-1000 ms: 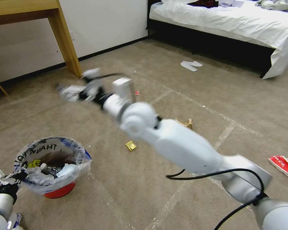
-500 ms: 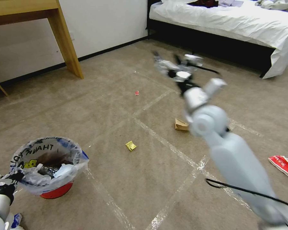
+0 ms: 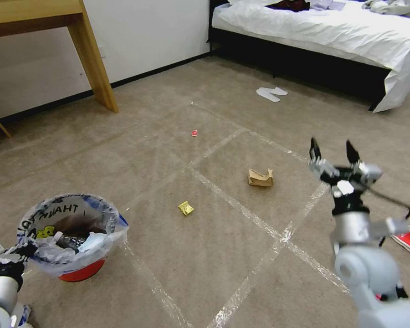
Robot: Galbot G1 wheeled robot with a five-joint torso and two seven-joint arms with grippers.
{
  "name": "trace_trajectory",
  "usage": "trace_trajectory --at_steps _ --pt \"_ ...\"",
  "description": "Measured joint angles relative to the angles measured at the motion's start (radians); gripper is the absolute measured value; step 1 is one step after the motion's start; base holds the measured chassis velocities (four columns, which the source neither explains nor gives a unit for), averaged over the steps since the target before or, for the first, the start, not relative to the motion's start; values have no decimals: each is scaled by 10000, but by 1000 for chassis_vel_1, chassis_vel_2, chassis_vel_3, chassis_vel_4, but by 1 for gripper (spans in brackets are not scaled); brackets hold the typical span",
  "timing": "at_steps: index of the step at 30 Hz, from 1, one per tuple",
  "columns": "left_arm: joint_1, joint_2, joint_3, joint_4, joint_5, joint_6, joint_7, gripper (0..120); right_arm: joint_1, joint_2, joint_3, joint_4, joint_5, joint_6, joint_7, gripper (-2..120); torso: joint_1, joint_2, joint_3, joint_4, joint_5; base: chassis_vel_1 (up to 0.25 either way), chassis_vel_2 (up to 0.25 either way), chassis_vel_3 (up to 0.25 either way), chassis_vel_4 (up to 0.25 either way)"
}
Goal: Pick up the trash bin and place the garbage on the floor into it.
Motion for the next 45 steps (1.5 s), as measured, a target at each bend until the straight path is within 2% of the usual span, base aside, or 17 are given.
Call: trace_trajectory --at_steps 12,45 --pt "-8 -22 82 104 28 -58 53 5 16 197 -380 -603 -526 95 187 100 0 0 1 1 -1 0 0 0 0" --pt "121 -109 80 -84 68 -65 60 5 156 187 -734 -780 -613 126 293 100 3 -1 2 0 0 -61 64 65 -67"
